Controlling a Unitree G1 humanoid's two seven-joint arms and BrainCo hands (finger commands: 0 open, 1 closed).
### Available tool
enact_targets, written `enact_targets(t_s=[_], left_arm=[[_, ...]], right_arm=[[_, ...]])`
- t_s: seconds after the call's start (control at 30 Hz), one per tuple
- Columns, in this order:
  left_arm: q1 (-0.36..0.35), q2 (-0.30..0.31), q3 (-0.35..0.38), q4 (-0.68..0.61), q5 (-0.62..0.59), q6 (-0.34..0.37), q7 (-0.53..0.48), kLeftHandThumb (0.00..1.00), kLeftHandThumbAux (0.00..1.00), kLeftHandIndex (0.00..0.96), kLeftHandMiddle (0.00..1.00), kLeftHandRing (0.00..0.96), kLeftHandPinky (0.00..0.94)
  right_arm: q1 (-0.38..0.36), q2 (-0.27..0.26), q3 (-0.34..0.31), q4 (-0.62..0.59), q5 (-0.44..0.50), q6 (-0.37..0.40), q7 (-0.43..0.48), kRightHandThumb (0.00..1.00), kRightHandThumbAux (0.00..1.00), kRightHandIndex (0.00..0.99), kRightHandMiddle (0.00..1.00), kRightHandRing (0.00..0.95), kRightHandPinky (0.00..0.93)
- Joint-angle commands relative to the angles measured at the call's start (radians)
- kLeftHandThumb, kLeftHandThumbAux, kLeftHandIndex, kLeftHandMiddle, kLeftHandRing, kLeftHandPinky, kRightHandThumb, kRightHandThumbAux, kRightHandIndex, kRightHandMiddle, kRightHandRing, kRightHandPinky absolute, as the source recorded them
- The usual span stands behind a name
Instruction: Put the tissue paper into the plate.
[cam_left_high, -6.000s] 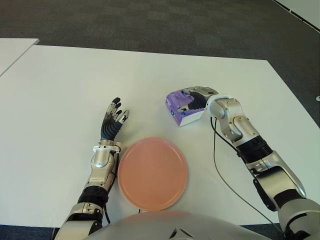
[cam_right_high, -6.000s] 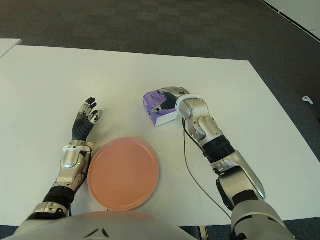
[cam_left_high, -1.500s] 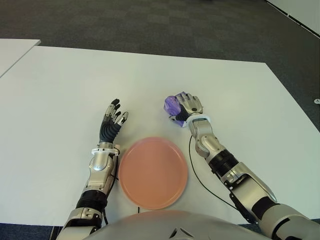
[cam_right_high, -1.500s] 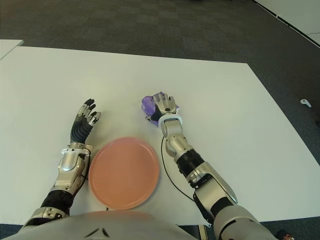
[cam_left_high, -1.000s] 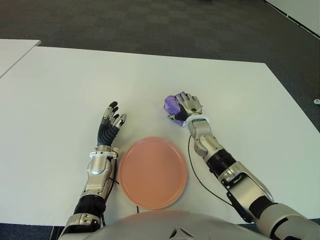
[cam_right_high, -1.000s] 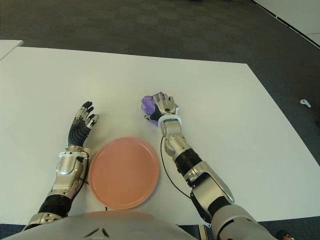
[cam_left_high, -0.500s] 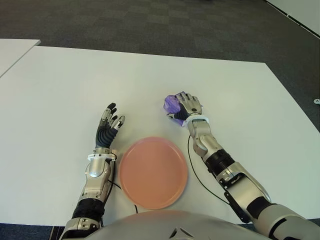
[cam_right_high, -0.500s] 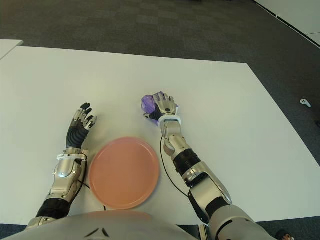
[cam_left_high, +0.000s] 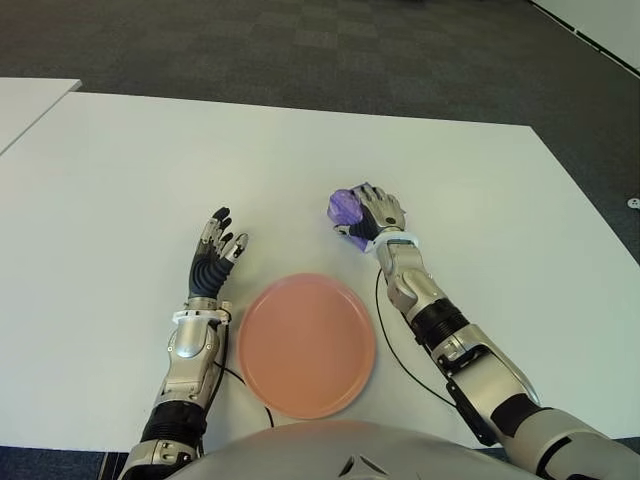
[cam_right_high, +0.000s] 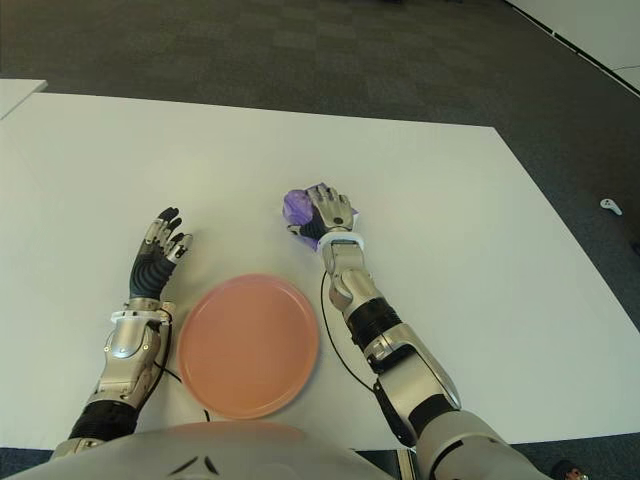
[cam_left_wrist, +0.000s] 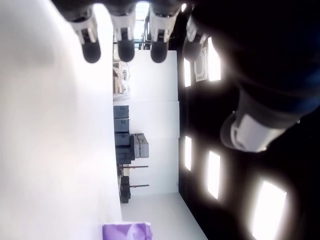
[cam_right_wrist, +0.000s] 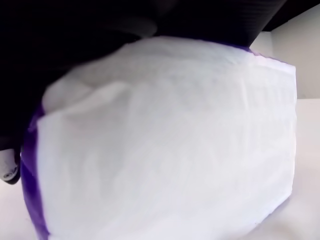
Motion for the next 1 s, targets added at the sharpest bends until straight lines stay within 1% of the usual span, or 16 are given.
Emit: enact_targets(t_s=[0.03,0.07,0.13,0.17,0.23,0.33,0.43,0.5,0.63,0.8,1.0], left_arm=[[0.108,0.028,0.001,0.066,0.009,0.046,-0.025,0.000,0.572,0.000,0.000,0.000,0.000],[0.109,0.028,0.002,0.064,0.008,0.046,-0.025,0.000,0.572,0.000,0.000,0.000,0.000],[0.111,0.027,0.002,0.060,0.008,0.050,-0.024,0.000,0.571,0.000,0.000,0.000,0.000],[0.112,0.027,0.002,0.056,0.008,0.053,-0.024,0.000,0.571,0.000,0.000,0.000,0.000],[0.114,0.026,0.003,0.051,0.006,0.056,-0.024,0.000,0.571,0.000,0.000,0.000,0.000],[0.116,0.026,0.003,0.048,0.004,0.058,-0.025,0.000,0.575,0.000,0.000,0.000,0.000],[0.119,0.027,0.002,0.044,0.003,0.055,-0.027,0.000,0.580,0.000,0.000,0.000,0.000],[0.120,0.027,0.001,0.042,0.005,0.054,-0.025,0.000,0.583,0.000,0.000,0.000,0.000],[0.122,0.030,-0.001,0.041,0.011,0.054,-0.022,0.000,0.586,0.000,0.000,0.000,0.000],[0.122,0.032,-0.003,0.042,0.011,0.053,-0.025,0.000,0.582,0.000,0.000,0.000,0.000],[0.120,0.029,-0.003,0.042,0.007,0.055,-0.029,0.000,0.575,0.000,0.000,0.000,0.000]], right_arm=[[0.246,0.089,0.045,0.272,0.079,-0.064,-0.134,0.805,0.612,0.332,0.431,0.470,0.595],[0.246,0.097,0.043,0.304,0.082,-0.082,-0.173,0.834,0.621,0.344,0.439,0.480,0.606],[0.254,0.110,0.033,0.359,0.092,-0.144,-0.281,0.903,0.643,0.374,0.456,0.509,0.644],[0.255,0.112,0.029,0.369,0.096,-0.169,-0.321,0.913,0.646,0.379,0.457,0.514,0.652],[0.254,0.113,0.023,0.380,0.102,-0.203,-0.377,0.935,0.654,0.385,0.464,0.527,0.684],[0.246,0.114,0.020,0.401,0.108,-0.237,-0.438,0.945,0.659,0.382,0.470,0.534,0.712],[0.223,0.117,0.020,0.418,0.108,-0.266,-0.514,0.948,0.661,0.376,0.476,0.530,0.680],[0.203,0.114,0.023,0.422,0.108,-0.274,-0.533,0.949,0.661,0.376,0.480,0.524,0.647],[0.183,0.111,0.035,0.449,0.100,-0.293,-0.576,0.950,0.661,0.380,0.486,0.516,0.681],[0.166,0.102,0.061,0.488,0.073,-0.304,-0.633,0.951,0.658,0.387,0.492,0.513,0.697],[0.151,0.096,0.074,0.504,0.073,-0.308,-0.656,0.953,0.657,0.389,0.500,0.515,0.726]])
